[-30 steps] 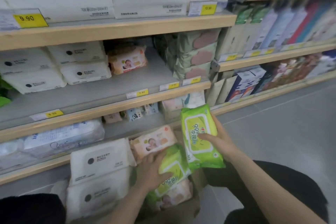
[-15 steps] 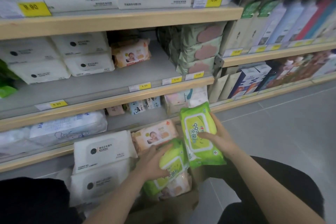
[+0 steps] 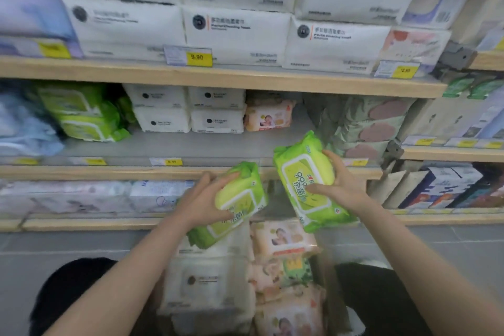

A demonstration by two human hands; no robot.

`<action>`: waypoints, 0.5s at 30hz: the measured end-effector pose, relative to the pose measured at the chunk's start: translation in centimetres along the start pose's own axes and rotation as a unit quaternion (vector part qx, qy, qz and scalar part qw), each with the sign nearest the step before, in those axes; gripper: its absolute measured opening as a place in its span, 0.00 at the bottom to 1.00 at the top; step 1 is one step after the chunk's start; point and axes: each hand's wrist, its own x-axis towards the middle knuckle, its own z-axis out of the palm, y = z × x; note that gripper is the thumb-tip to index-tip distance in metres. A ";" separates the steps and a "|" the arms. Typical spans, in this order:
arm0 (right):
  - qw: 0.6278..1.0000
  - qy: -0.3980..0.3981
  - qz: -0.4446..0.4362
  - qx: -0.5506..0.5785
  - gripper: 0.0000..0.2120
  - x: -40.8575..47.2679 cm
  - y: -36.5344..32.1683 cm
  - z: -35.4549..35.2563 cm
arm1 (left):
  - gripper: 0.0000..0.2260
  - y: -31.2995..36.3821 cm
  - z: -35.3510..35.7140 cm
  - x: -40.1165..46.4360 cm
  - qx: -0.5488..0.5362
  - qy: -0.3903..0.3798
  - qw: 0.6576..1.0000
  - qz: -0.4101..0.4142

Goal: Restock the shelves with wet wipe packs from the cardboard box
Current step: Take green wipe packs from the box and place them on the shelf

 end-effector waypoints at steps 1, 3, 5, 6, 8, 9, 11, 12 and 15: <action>1.000 -0.005 -0.006 0.003 0.43 1.0 -0.5 1.0 | 0.43 -1.6 -1.0 -0.2 0.010 0.008 1.000 -0.013; 0.999 -0.025 -0.024 0.001 0.45 3.2 -1.8 3.2 | 0.43 -4.7 -2.8 -0.9 0.030 0.025 0.998 -0.040; 0.998 -0.053 -0.042 -0.017 0.45 5.6 -3.2 5.5 | 0.43 -7.7 -4.3 -1.5 0.036 0.047 0.996 -0.067; 0.996 -0.067 -0.052 -0.026 0.46 6.8 -4.0 6.7 | 0.43 -9.1 -5.0 -1.8 0.033 0.059 0.994 -0.082; 0.989 -0.093 -0.084 -0.072 0.47 9.3 -5.8 9.4 | 0.43 -11.8 -6.1 -2.4 0.021 0.086 0.990 -0.111; 0.983 -0.104 -0.103 -0.106 0.48 10.5 -6.5 10.8 | 0.43 -13.0 -6.6 -2.8 0.015 0.101 0.987 -0.124; 0.965 -0.124 -0.150 -0.173 0.49 12.7 -8.1 13.5 | 0.43 -15.4 -7.2 -3.5 0.001 0.133 0.980 -0.148; 0.956 -0.129 -0.169 -0.204 0.49 13.8 -8.8 14.8 | 0.43 -16.5 -7.4 -3.9 -0.003 0.146 0.976 -0.158; 0.931 -0.125 -0.202 -0.277 0.48 16.8 -11.1 18.6 | 0.43 -19.3 -7.9 -5.1 -0.010 0.166 0.970 -0.180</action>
